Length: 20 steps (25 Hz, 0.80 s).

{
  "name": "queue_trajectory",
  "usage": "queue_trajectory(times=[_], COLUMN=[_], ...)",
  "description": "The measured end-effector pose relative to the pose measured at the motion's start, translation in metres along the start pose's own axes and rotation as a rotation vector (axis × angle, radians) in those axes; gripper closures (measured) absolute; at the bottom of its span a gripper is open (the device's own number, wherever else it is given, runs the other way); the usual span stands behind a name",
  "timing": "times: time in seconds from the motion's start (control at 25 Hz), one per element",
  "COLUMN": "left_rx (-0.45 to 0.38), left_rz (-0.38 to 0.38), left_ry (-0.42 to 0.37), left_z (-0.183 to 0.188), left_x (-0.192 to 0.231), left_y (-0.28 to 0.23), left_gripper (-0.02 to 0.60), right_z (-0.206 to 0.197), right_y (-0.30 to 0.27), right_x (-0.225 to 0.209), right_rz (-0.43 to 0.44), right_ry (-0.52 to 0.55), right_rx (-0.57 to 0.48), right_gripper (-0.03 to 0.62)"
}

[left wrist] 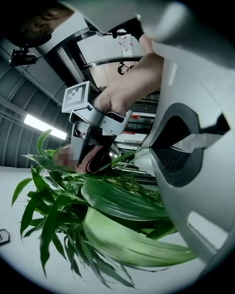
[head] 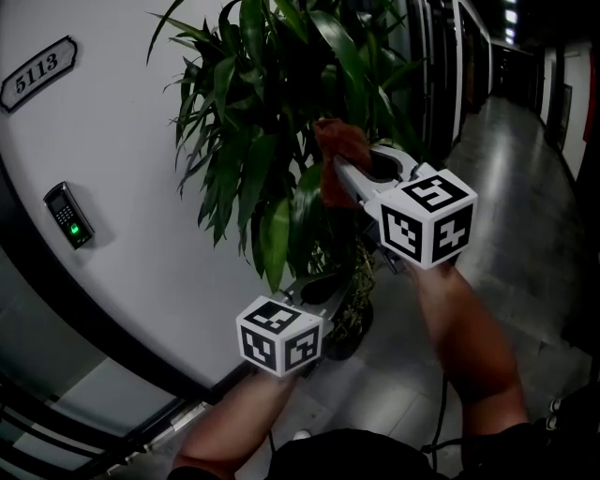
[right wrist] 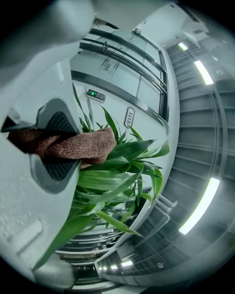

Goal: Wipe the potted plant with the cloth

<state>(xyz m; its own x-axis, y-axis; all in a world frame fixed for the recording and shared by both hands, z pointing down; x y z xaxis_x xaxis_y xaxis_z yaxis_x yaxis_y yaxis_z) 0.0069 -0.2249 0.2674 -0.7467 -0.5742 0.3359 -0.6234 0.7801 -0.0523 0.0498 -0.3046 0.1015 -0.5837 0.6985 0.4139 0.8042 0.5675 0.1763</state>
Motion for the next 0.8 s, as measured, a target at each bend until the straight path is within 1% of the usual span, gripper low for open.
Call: queue_trajectory(times=[0.36,0.8], left_rx=[0.012,-0.004], left_rz=[-0.009,-0.001], left_ry=[0.013,0.029], left_z=[-0.004,-0.003], left_x=[-0.001,0.0], left_y=[-0.009,-0.011], left_gripper=[0.566,0.565], right_z=[-0.019,-0.046], right_y=[0.003,0.014], right_x=[0.012,0.031], right_rz=[0.039,0.095], right_ry=[0.023,0.02], right_rx=[0.049,0.098], right_gripper=[0.523,0.523])
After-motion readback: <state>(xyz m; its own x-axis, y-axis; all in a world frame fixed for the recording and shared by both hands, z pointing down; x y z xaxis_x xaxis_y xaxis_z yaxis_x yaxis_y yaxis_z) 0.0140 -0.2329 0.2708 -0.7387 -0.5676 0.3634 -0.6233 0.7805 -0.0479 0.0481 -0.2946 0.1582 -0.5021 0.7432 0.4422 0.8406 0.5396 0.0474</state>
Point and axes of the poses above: the fingertips, and each gripper's own axes: y backward along the fingers, x to its left, z out of its top, the point moved 5 cm from there along y, backward along the fingers, and after that the axes turned 12 degrees about y, right-handed, at the moved point
